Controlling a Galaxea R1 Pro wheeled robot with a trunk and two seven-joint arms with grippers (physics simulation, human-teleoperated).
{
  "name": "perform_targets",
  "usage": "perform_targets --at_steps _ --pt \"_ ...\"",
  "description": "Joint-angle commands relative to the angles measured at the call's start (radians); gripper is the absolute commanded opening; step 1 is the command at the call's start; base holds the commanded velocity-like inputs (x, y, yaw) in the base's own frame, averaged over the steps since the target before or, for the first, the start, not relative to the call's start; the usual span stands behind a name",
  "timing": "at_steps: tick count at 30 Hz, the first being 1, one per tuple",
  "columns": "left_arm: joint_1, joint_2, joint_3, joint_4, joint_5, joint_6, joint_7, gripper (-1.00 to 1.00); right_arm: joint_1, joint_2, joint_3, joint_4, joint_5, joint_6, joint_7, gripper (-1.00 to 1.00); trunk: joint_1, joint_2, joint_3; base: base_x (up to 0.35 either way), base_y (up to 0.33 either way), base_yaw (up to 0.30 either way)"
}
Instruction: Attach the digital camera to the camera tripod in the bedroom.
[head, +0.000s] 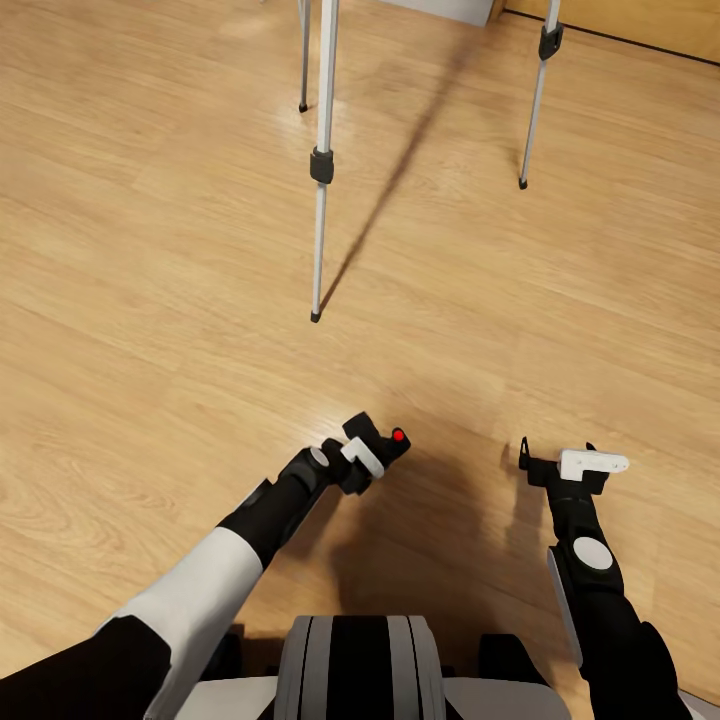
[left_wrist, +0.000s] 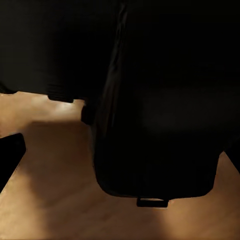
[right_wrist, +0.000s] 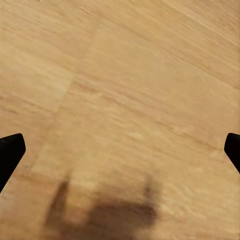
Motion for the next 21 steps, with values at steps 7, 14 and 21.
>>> perform_targets --at_steps 7,14,21 --pt "-0.012 0.0 0.001 -0.002 -0.009 0.003 -0.007 1.0 0.0 0.001 0.0 -0.002 0.01 0.006 -0.002 1.0 0.0 0.0 0.0 0.0 0.0 0.0" --pt "-0.014 0.0 0.001 -0.003 -0.008 0.003 -0.007 1.0 0.0 0.001 0.0 -0.002 0.01 0.006 -0.002 1.0 0.0 0.0 0.0 0.0 0.0 0.0" --pt "-0.018 0.0 0.0 -0.004 -0.007 0.003 -0.007 1.0 0.0 0.001 0.0 -0.003 0.01 0.006 -0.002 1.0 0.0 0.0 0.0 0.0 0.0 0.0"
